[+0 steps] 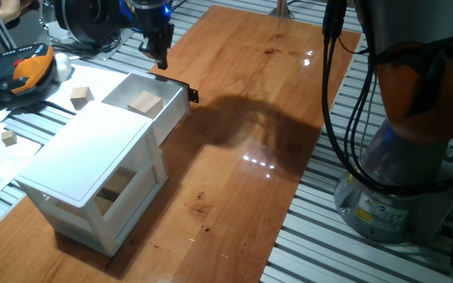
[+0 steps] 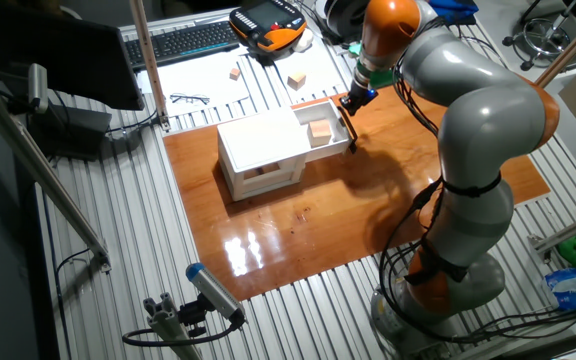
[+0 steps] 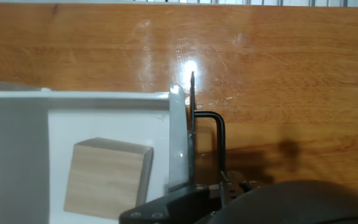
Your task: Put things in the drawer
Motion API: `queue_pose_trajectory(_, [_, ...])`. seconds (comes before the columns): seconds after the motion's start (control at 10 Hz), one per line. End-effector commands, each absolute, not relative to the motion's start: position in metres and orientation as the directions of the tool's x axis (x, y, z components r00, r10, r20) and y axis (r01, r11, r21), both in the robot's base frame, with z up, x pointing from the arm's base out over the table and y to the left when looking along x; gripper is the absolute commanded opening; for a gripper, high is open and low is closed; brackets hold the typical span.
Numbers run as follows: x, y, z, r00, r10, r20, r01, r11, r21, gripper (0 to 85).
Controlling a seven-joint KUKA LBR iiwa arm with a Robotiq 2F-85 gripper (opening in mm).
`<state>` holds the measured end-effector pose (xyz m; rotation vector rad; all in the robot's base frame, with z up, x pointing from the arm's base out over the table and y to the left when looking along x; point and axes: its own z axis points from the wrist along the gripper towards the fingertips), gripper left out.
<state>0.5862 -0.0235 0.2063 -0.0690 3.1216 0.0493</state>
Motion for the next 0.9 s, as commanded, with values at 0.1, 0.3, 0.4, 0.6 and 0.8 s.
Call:
queue_pose_trajectory(0.1, [0.586, -0.023, 0.205, -0.999, -0.027, -0.024, -0.028, 0.999, 0.032, 17.0])
queue_pose_trajectory(0.3, [0.585, -0.024, 0.202, -0.999, -0.021, -0.026, -0.022, 0.999, 0.036, 34.0])
queue_pose_trajectory(0.4, [0.585, -0.024, 0.2, -0.999, -0.023, -0.027, -0.024, 0.999, 0.038, 34.0])
queue_pose_trajectory(0.6, [0.585, -0.024, 0.199, -0.999, -0.024, -0.029, -0.025, 0.999, 0.038, 34.0])
queue_pose_trajectory(0.8, [0.585, -0.025, 0.195, -0.999, -0.026, -0.029, -0.027, 0.999, 0.039, 34.0])
